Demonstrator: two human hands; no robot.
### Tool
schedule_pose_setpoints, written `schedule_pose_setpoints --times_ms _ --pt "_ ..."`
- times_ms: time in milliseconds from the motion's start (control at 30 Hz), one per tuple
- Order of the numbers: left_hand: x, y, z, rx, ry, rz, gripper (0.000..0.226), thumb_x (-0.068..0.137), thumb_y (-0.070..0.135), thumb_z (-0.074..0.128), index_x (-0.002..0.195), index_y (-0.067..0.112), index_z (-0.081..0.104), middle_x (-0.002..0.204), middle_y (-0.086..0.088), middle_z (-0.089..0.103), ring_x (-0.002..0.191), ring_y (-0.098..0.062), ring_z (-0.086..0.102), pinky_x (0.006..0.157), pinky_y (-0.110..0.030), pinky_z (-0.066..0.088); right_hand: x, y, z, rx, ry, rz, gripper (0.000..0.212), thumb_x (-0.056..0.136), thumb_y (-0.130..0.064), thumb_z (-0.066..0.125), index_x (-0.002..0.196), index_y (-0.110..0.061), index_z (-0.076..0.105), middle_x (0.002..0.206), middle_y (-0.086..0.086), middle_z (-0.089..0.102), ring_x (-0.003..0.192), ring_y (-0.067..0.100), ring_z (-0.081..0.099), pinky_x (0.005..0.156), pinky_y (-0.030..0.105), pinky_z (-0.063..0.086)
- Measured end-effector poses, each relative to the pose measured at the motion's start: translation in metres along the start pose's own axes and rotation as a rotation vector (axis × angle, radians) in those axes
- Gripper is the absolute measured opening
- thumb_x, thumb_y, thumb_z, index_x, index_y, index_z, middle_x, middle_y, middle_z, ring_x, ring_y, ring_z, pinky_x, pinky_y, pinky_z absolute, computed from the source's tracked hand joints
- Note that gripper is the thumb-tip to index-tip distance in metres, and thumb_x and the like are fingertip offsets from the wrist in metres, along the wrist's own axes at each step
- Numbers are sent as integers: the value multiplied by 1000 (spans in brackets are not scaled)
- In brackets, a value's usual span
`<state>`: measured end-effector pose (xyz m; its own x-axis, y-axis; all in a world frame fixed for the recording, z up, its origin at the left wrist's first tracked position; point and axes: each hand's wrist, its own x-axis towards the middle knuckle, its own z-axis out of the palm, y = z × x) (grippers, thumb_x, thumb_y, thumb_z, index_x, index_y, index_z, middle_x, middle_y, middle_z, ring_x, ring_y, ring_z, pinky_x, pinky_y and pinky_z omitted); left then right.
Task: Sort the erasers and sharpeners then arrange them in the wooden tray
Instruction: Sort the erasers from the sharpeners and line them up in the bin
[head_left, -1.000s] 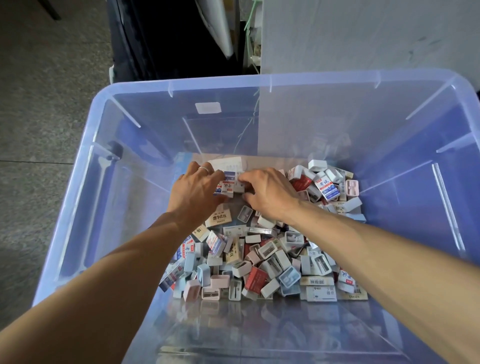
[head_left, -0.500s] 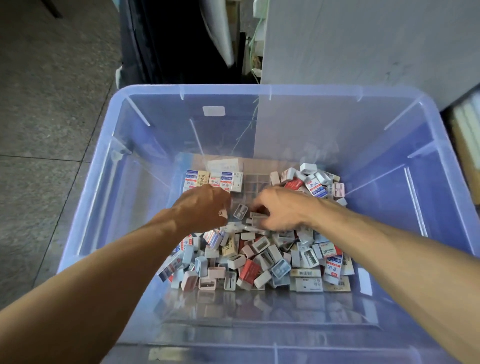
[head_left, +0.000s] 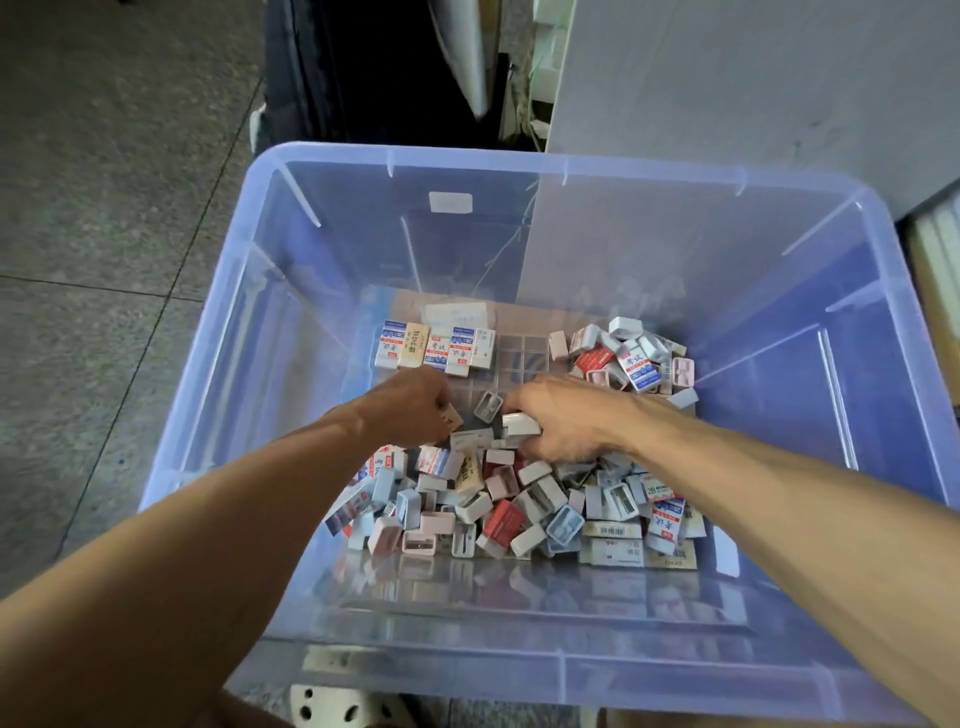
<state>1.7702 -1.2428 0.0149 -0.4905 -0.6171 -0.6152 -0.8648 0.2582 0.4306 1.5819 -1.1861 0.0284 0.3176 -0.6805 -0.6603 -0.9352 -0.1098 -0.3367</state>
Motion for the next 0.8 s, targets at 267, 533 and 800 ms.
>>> schedule_pose_setpoints --times_ms 267,533,800 --pt "1 12 2 -157 -47 50 8 87 19 73 90 13 68 77 6 66 64 0 56 50 -4 40 -23 9 -14 535 228 91 18 86 -20 74 101 -13 65 89 5 69 68 18 66 55 33 50" --pt "1 20 0 -92 -191 44 18 86 19 73 103 11 70 81 5 67 71 -11 60 58 -18 42 -33 26 -16 972 294 338 55 91 -9 68 141 -19 46 122 12 54 74 27 74 70 43 63" --pt "-7 19 -11 -94 -113 -4 26 83 14 75 108 9 69 92 -1 67 78 -16 62 62 -20 48 -9 17 -11 1101 522 454 47 87 -15 75 127 -24 51 111 1 61 91 22 70 76 45 62"
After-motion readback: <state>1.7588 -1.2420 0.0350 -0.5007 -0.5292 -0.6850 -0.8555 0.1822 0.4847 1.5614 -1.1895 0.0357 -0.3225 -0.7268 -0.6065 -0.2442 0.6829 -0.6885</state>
